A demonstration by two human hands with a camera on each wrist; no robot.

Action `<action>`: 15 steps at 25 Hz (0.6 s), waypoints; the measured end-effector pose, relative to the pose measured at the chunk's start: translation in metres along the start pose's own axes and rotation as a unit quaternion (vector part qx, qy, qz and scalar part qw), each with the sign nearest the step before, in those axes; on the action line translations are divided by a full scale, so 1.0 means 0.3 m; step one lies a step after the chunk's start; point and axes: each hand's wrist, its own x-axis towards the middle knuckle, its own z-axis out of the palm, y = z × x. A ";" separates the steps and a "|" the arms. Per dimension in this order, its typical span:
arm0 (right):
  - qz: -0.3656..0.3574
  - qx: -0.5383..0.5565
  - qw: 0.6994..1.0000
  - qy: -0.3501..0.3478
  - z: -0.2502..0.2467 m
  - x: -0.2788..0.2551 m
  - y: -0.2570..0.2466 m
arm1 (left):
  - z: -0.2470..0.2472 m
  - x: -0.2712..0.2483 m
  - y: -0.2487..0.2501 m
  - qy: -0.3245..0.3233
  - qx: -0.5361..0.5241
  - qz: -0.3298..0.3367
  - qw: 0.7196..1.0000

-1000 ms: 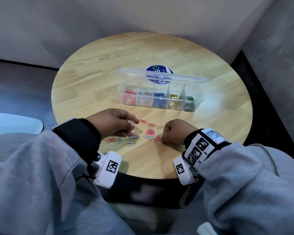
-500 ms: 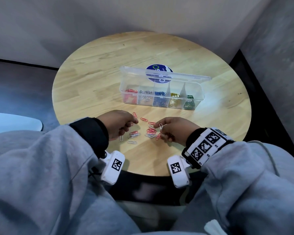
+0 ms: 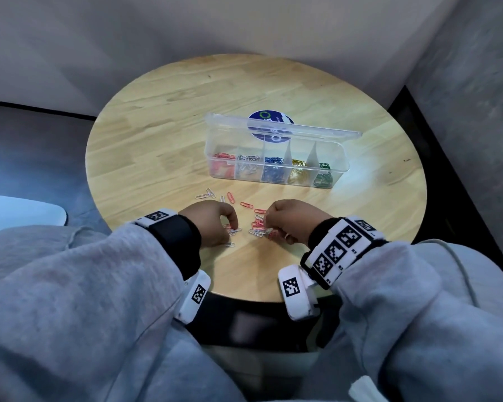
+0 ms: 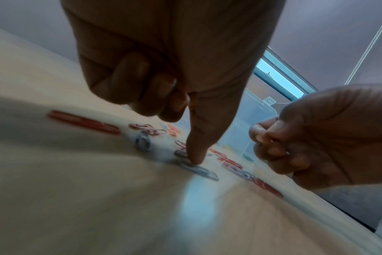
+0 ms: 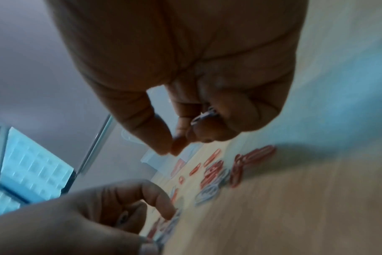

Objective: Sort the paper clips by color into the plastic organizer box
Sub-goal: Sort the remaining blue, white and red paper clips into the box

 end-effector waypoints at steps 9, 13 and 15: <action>-0.083 -0.322 0.941 0.068 0.023 0.005 0.013 | 0.001 0.021 0.013 0.005 0.055 0.027 0.998; -0.079 -0.371 0.924 0.042 0.031 0.013 0.002 | 0.002 0.026 0.023 -0.002 0.065 0.029 0.997; -0.081 -0.383 0.919 0.044 0.036 0.018 -0.004 | 0.002 0.029 0.024 0.002 0.062 0.032 0.998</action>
